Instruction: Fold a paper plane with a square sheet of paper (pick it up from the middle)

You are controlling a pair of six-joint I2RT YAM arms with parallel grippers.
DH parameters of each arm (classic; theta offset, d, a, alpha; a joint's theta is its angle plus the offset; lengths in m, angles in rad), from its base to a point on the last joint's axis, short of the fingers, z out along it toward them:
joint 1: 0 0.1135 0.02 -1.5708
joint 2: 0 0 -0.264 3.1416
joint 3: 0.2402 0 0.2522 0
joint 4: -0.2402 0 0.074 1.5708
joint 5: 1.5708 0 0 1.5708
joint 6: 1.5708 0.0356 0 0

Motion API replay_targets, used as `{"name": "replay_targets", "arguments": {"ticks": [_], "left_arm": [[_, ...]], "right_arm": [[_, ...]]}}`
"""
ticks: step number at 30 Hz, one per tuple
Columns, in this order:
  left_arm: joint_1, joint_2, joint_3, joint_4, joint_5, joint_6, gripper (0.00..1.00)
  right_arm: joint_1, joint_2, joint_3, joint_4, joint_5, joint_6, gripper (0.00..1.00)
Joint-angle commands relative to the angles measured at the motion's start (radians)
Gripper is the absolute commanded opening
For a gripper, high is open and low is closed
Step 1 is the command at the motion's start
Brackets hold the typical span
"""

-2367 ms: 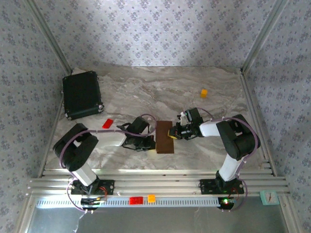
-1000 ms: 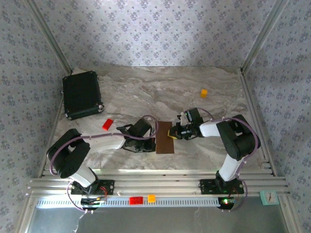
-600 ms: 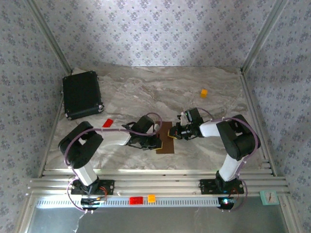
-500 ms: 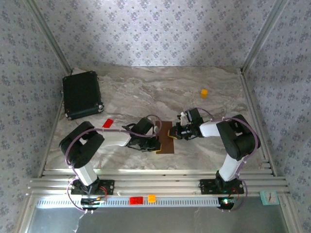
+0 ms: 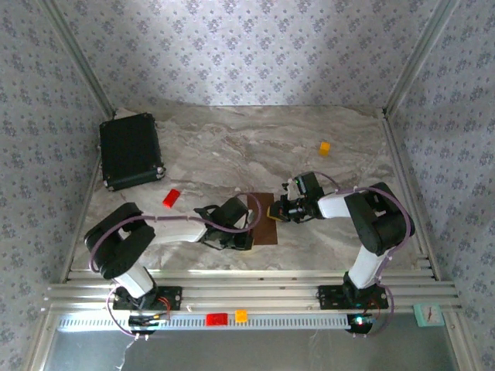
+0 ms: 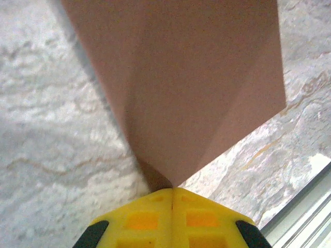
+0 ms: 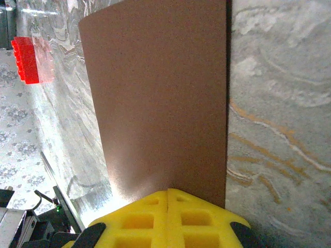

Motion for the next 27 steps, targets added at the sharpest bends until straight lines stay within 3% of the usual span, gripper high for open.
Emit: {"name": "replay_targets", "arguments": {"ticks": [1,6,9,15,19,27], "left_arm": [[-0.028,-0.037,-0.003,-0.186,-0.071,0.059,0.03],[-0.04,-0.11,0.04,-0.215,-0.15,0.065,0.03],[-0.011,-0.142,0.052,-0.192,-0.141,0.052,0.02],[0.148,-0.17,0.022,-0.04,-0.01,-0.037,0.03],[0.253,-0.147,0.023,0.062,0.098,-0.101,0.03],[0.331,0.018,0.164,0.107,0.224,-0.122,0.07]], "right_arm": [[-0.01,0.077,-0.071,-0.204,0.169,-0.016,0.0],[-0.009,0.074,-0.063,-0.206,0.163,-0.017,0.0],[-0.005,0.063,-0.055,-0.206,0.149,-0.021,0.0],[0.024,-0.007,0.01,-0.193,0.086,-0.026,0.01],[0.033,-0.107,0.052,-0.224,0.106,-0.027,0.11],[0.0,-0.341,-0.005,-0.352,0.224,-0.027,0.24]]}}
